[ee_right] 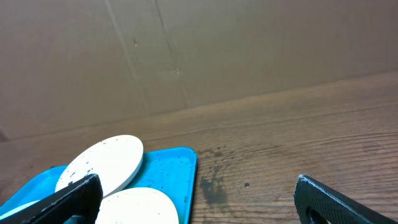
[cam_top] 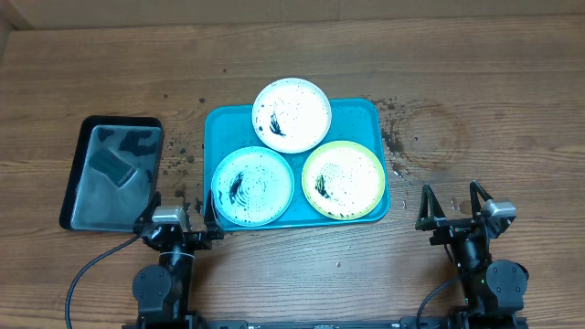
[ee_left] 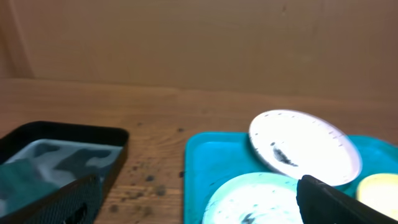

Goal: Clean dirty plates on tray and stack at the side
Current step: 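Move the left gripper over the black tray toward the green sponge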

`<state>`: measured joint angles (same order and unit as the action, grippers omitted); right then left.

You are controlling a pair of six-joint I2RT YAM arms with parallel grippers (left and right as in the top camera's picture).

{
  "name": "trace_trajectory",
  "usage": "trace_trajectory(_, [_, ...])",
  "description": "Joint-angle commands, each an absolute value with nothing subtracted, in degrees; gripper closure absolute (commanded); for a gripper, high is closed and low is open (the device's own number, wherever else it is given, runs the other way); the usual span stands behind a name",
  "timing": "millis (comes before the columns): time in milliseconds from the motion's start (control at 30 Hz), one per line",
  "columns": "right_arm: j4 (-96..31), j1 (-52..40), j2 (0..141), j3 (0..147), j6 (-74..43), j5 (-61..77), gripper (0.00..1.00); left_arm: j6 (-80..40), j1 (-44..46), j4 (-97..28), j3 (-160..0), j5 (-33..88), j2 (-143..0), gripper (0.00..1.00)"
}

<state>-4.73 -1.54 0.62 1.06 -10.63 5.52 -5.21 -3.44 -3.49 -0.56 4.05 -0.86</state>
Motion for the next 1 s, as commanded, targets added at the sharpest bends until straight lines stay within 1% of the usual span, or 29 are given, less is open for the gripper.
trace_trajectory(0, [-4.4,-1.9,0.2,0.4,-10.4,5.0,0.00,-14.2,-3.2,-2.7,-0.3,13.2,-0.3,0.00])
trace_trajectory(100, [-4.4,-1.9,0.2,0.4,-10.4,5.0,0.00,-19.6,-3.2,-1.6,-0.3,16.9,-0.3,0.00])
trace_trajectory(167, [-4.4,-1.9,0.2,0.4,-10.4,5.0,0.00,-23.3,-3.2,2.0,-0.3,19.0,-0.3,0.00])
trace_trajectory(200, [-4.4,-1.9,0.2,0.4,-10.4,5.0,0.00,-24.1,-3.2,6.0,-0.3,21.1,-0.3,0.00])
trace_trajectory(233, [-4.4,-1.9,0.2,0.4,-10.4,5.0,0.00,-22.6,-3.2,16.3,-0.3,25.6,-0.3,0.00])
trace_trajectory(300, [-4.4,-1.9,0.2,0.4,-10.4,5.0,0.00,-21.2,-3.2,26.5,-0.9,27.1,-0.3,0.00])
trace_trajectory(333, [-4.4,-1.9,0.2,0.4,-10.4,5.0,0.00,-21.0,-3.2,30.0,-1.7,26.9,-0.3,0.00])
trace_trajectory(400, [-4.4,-1.9,0.2,0.4,-10.4,5.0,0.00,-18.4,-3.4,31.4,-4.9,26.6,-0.3,0.00])
trace_trajectory(500, [-4.4,-1.9,0.2,0.4,-10.4,5.0,0.00,-9.9,-3.4,23.2,-13.1,24.3,-1.0,0.00])
trace_trajectory(633, [-4.4,-1.9,0.2,0.4,-10.4,5.0,0.00,-0.8,-3.4,3.2,-28.3,11.4,-6.2,0.00])
trace_trajectory(700, [-4.4,-1.9,0.2,0.4,-10.4,5.0,0.00,0.8,-3.4,-8.6,-37.4,5.0,-12.5,0.00])
trace_trajectory(733, [-4.4,-1.9,0.2,0.4,-10.4,5.0,0.00,0.7,-3.4,-19.3,-45.5,4.1,-19.8,0.00])
trace_trajectory(800, [-4.4,-1.9,0.2,0.4,-10.4,5.0,0.00,1.5,-3.4,-30.0,-53.6,3.3,-28.3,0.00])
trace_trajectory(900, [-4.4,-1.9,0.2,0.4,-10.4,5.0,0.00,2.2,-3.4,-43.7,-66.1,0.9,-40.6,0.00])
trace_trajectory(967, [-4.4,-1.9,0.2,0.4,-10.4,5.0,0.00,2.2,-3.3,-48.9,-72.1,2.8,-46.5,0.00])
